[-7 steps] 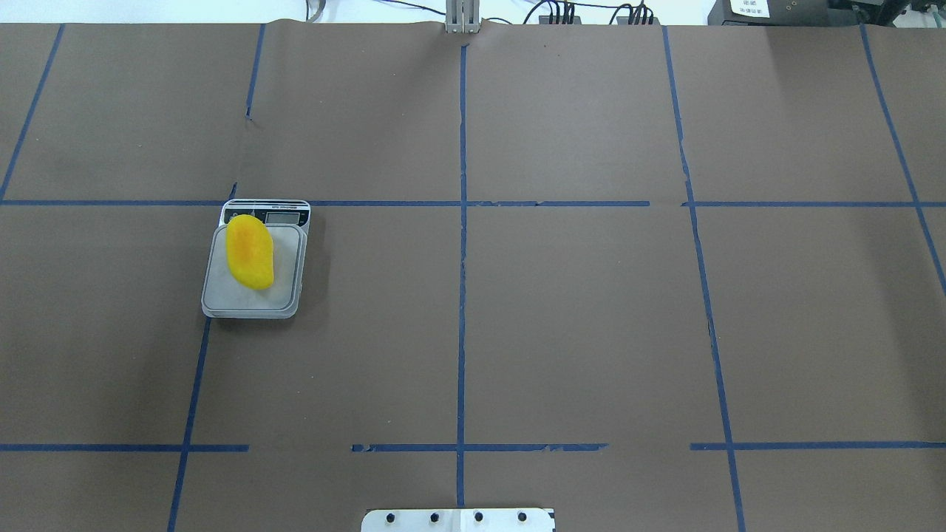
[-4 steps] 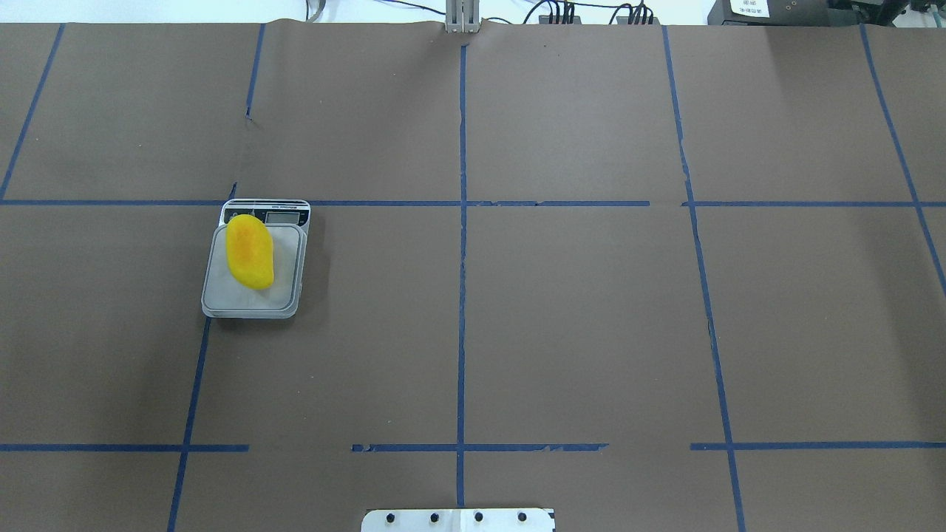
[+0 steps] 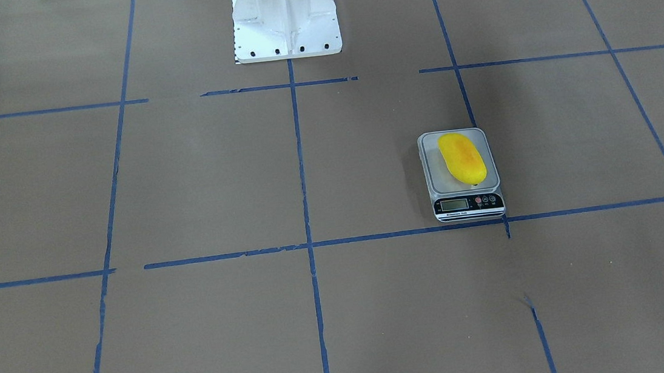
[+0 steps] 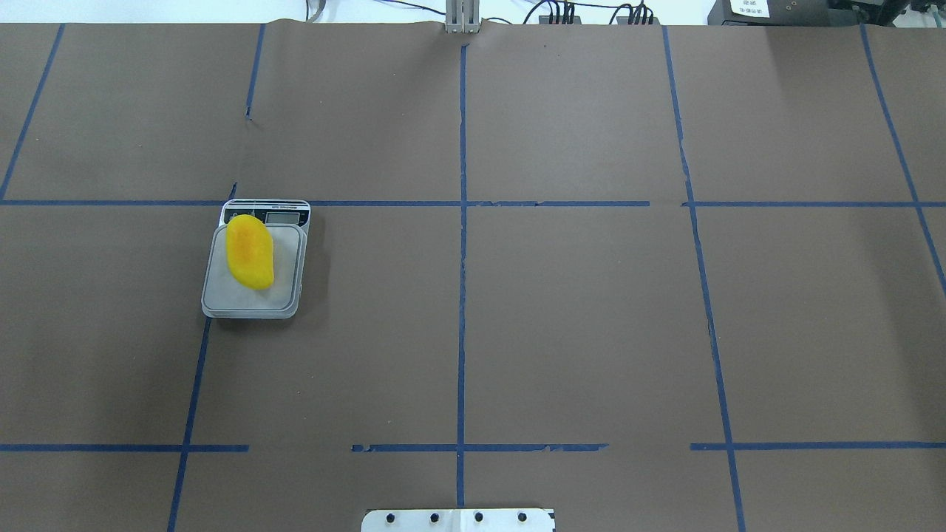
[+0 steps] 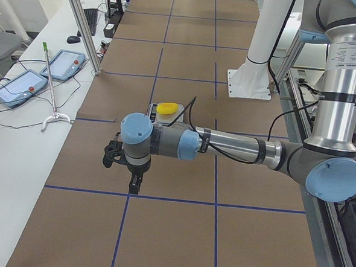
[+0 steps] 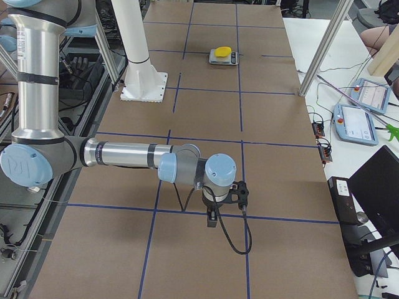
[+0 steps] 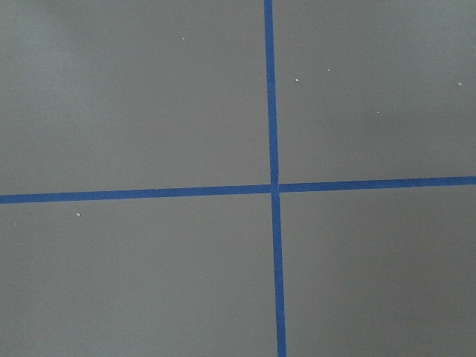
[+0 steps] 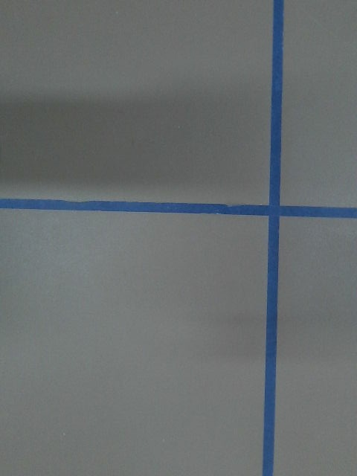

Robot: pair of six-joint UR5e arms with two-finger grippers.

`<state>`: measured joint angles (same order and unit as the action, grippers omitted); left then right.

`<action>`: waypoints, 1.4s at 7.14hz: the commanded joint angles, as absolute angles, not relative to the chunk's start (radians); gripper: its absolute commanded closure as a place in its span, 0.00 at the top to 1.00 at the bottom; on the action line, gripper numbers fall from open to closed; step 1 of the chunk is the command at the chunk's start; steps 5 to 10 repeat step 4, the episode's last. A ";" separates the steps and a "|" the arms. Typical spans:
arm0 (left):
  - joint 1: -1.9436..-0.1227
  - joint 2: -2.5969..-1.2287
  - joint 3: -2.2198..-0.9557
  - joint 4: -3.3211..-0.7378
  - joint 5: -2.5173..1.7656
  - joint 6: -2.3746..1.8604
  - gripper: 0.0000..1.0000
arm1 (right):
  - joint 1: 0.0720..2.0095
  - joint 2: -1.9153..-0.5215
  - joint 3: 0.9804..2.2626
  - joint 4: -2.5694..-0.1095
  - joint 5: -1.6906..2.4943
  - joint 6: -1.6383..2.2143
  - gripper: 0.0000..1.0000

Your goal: Weigh mango

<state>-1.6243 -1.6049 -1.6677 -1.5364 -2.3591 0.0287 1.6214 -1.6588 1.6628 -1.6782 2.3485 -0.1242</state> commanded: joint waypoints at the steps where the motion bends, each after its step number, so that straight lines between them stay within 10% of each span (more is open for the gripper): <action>1: -1.624 -1.617 -1.675 -1.536 -2.359 0.029 1.00 | 1.621 -1.660 1.663 -1.678 2.349 -0.124 1.00; 10: -1.661 -1.635 -1.677 -1.534 -2.362 0.028 1.00 | 1.621 -1.660 1.663 -1.678 2.349 -0.124 1.00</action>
